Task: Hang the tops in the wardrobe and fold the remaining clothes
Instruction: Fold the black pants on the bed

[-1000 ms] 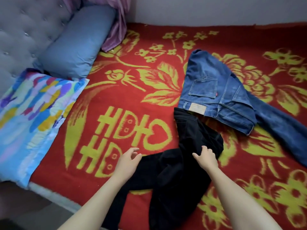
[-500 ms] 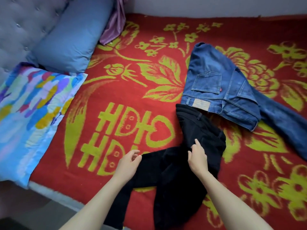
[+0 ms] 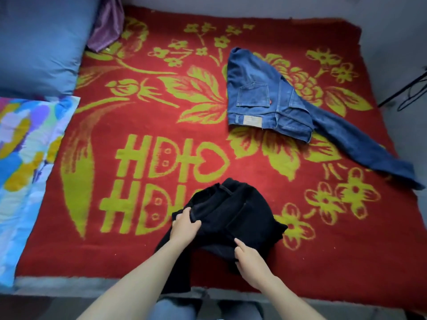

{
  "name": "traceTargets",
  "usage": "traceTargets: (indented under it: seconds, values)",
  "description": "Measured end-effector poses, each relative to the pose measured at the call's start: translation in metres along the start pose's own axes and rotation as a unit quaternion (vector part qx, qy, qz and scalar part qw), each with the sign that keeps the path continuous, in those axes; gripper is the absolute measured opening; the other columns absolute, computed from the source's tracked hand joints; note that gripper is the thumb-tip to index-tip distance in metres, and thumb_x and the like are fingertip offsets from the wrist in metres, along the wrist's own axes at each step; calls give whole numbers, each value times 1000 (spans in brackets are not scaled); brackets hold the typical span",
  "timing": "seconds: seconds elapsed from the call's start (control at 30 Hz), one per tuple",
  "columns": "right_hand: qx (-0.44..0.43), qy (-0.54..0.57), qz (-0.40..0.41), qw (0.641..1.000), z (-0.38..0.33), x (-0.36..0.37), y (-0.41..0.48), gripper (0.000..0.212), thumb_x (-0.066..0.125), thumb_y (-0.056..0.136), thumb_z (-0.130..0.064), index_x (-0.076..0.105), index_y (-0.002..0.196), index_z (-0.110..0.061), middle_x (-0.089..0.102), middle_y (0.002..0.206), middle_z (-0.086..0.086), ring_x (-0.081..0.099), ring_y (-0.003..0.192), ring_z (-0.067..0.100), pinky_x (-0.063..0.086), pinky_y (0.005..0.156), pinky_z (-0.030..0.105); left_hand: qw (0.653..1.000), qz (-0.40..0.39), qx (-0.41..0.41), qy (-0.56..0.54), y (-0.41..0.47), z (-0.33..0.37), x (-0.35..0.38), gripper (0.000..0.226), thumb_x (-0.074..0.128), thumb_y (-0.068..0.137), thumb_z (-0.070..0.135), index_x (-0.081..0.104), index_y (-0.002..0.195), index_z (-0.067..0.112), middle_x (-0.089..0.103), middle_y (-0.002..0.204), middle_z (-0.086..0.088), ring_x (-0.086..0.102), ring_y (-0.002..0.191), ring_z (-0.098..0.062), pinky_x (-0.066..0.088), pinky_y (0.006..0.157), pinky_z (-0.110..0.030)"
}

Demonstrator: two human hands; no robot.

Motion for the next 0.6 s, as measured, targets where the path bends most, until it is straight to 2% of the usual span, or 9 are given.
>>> traceTargets:
  seconds: [0.1, 0.2, 0.27, 0.37, 0.43, 0.53, 0.6]
  values:
    - [36, 19, 38, 998, -8, -9, 3, 13, 39, 94, -14, 48, 103, -13, 27, 152, 7, 37, 132, 21, 35, 95, 29, 999, -25, -6, 31, 4, -23, -5, 64, 53, 90, 29, 23, 146, 19, 36, 143, -11, 35, 130, -30, 37, 100, -37]
    - [84, 11, 175, 981, -2, -61, 15, 31, 52, 91, -17, 54, 121, -11, 30, 150, 12, 30, 138, 22, 31, 104, 31, 998, -55, -9, 19, 4, -41, -5, 63, 52, 91, 28, 23, 146, 19, 35, 144, -11, 34, 131, -30, 37, 102, -38]
    - [159, -11, 230, 960, 23, -96, 20, 47, 58, 89, -24, 46, 133, -13, 25, 151, 13, 23, 140, 25, 30, 107, 35, 998, -61, -3, 5, 0, -49, -5, 63, 53, 90, 27, 24, 146, 18, 36, 144, -12, 36, 130, -29, 37, 103, -40]
    - [248, -10, 187, 950, 69, -119, 47, 79, 65, 85, -34, 20, 148, -17, 10, 156, 10, 11, 144, 25, 26, 109, 42, 998, -59, 6, -11, -1, -63, -13, 63, 52, 91, 28, 25, 146, 19, 35, 145, -9, 35, 131, -27, 36, 104, -38]
    - [285, 42, 134, 948, 90, -115, 64, 95, 70, 81, -35, 7, 150, -19, 7, 158, 9, 9, 144, 25, 24, 111, 45, 998, -56, 4, -30, -4, -78, -18, 61, 52, 91, 29, 25, 146, 21, 35, 145, -8, 37, 131, -25, 36, 101, -37]
    - [320, 167, 90, 928, 104, -91, 77, 107, 75, 76, -31, -1, 151, -22, 14, 157, 7, 18, 143, 27, 23, 110, 51, 997, -46, -13, -55, -9, -100, -22, 59, 52, 92, 30, 27, 145, 21, 36, 144, -9, 39, 129, -26, 37, 102, -39]
    - [330, 155, 56, 929, 102, -76, 77, 101, 72, 79, -28, 1, 151, -23, 29, 151, 9, 30, 137, 30, 27, 106, 50, 997, -41, -21, -64, -11, -103, -27, 57, 51, 93, 30, 27, 144, 21, 37, 144, -9, 38, 131, -25, 37, 102, -38]
Point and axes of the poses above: each hand's wrist, its own y-axis towards the middle knuckle, its own x-axis out of the palm, z = x × y, the point moved 10 cm from there along y, towards the middle knuckle
